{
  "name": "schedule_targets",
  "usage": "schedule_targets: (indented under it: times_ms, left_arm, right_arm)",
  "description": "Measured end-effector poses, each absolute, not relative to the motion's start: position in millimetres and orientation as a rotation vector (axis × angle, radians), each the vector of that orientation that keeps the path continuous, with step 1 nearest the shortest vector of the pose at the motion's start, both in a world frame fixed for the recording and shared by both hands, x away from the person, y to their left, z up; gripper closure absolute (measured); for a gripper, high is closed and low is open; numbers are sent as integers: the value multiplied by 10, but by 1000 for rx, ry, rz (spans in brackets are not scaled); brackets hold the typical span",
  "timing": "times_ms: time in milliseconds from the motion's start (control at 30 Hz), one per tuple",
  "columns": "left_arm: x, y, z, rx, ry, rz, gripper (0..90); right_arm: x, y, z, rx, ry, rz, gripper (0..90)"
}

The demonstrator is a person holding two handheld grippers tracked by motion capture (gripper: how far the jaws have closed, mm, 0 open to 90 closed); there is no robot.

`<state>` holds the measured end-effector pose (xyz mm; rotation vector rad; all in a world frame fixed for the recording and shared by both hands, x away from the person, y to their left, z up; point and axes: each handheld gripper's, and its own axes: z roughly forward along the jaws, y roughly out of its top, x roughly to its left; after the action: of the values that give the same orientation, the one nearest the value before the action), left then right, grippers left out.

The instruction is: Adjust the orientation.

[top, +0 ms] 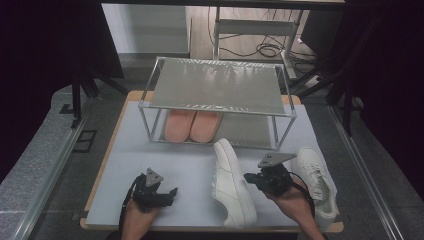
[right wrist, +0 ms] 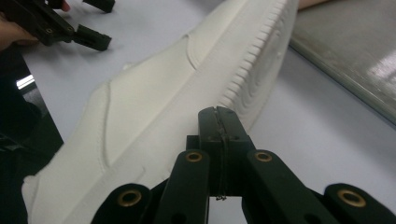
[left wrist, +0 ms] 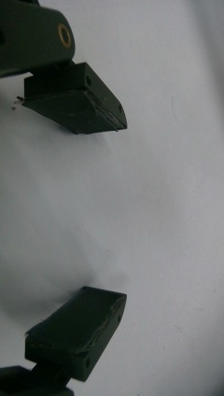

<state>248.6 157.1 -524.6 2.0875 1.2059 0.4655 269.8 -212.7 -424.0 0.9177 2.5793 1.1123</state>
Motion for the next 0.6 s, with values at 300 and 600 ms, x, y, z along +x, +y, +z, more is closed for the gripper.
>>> schedule_targets:
  times_ms: [300, 600]
  left_arm:
    - [2486, 1570, -5245, 2087, 1206, 465, 152]
    - [2484, 1568, -5246, 2085, 1209, 465, 152]
  right_arm:
    - [2682, -1991, -4277, 878, 2609, 1089, 900]
    - [2657, -2153, -4303, 923, 2579, 1088, 900]
